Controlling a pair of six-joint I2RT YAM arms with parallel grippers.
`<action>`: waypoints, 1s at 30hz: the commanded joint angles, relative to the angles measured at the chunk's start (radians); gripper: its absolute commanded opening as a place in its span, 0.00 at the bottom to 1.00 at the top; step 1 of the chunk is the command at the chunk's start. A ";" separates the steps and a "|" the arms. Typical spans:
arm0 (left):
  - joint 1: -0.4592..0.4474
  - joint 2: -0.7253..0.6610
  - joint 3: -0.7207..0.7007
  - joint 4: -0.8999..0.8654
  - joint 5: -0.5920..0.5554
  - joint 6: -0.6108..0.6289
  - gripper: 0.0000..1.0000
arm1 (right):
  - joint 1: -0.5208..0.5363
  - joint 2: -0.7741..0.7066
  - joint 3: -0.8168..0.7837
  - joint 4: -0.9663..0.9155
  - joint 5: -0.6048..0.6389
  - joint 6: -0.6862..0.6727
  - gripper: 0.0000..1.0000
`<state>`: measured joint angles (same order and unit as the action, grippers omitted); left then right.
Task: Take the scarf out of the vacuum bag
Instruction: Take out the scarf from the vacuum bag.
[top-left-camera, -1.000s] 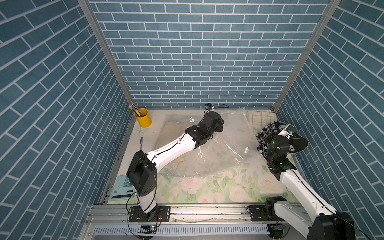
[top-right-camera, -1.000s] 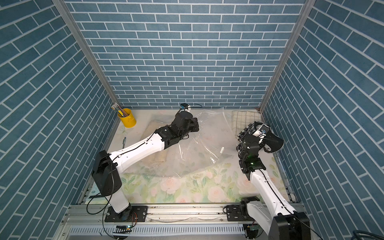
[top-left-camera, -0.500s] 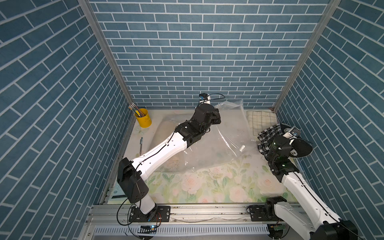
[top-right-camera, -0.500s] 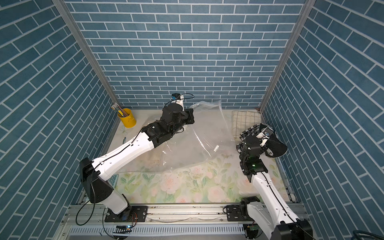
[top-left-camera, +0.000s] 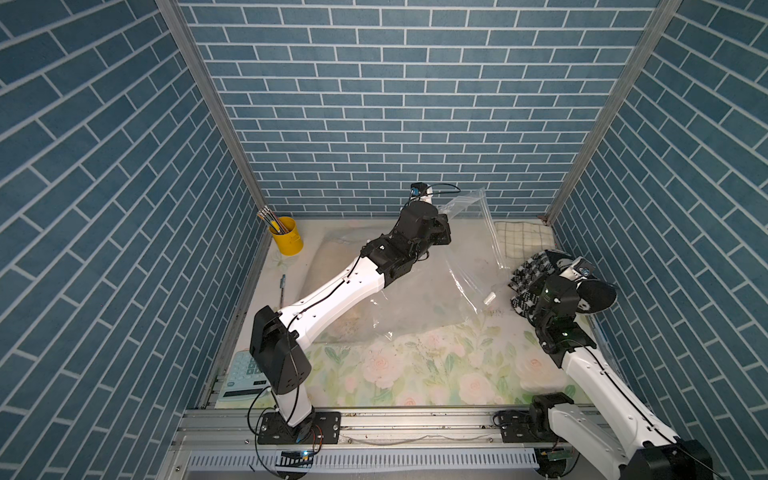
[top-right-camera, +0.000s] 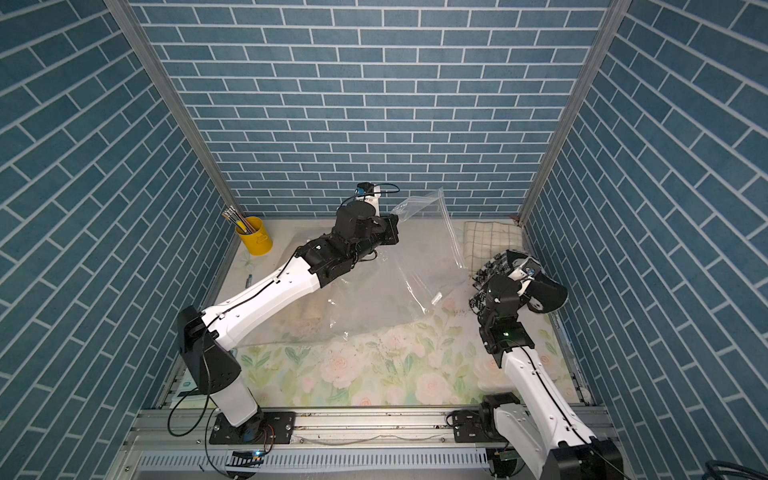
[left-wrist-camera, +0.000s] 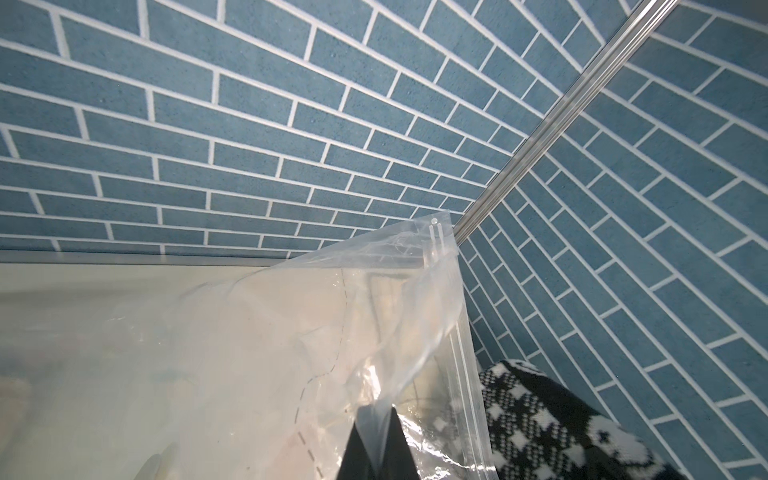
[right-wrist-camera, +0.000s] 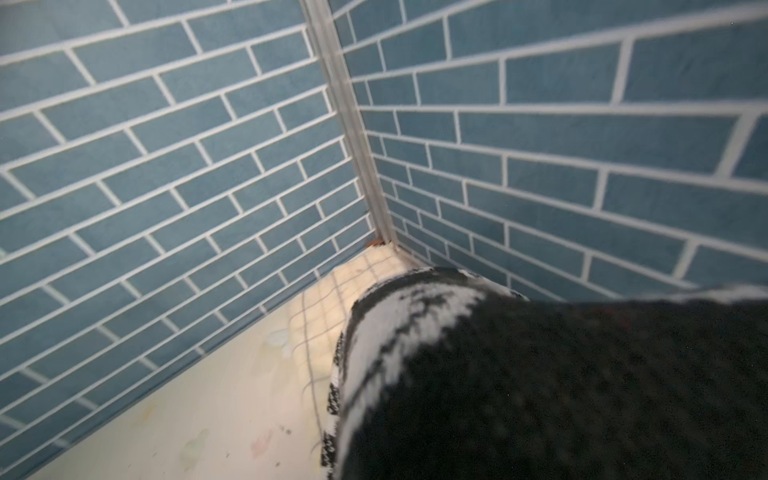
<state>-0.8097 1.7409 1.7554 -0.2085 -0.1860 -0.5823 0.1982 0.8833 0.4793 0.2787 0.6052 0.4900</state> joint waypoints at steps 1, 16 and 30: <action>0.006 -0.004 0.096 0.008 -0.004 0.020 0.00 | 0.003 -0.060 -0.085 0.111 -0.140 0.104 0.00; 0.007 -0.007 0.165 -0.018 -0.023 0.027 0.00 | 0.010 -0.081 -0.204 -0.107 -0.468 0.372 0.00; 0.007 -0.052 0.116 -0.004 -0.033 0.016 0.00 | 0.017 -0.064 -0.091 -0.472 -0.584 0.407 0.59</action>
<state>-0.8043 1.7321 1.8793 -0.2424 -0.2134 -0.5663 0.2096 0.7929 0.3050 -0.0380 0.0475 0.9398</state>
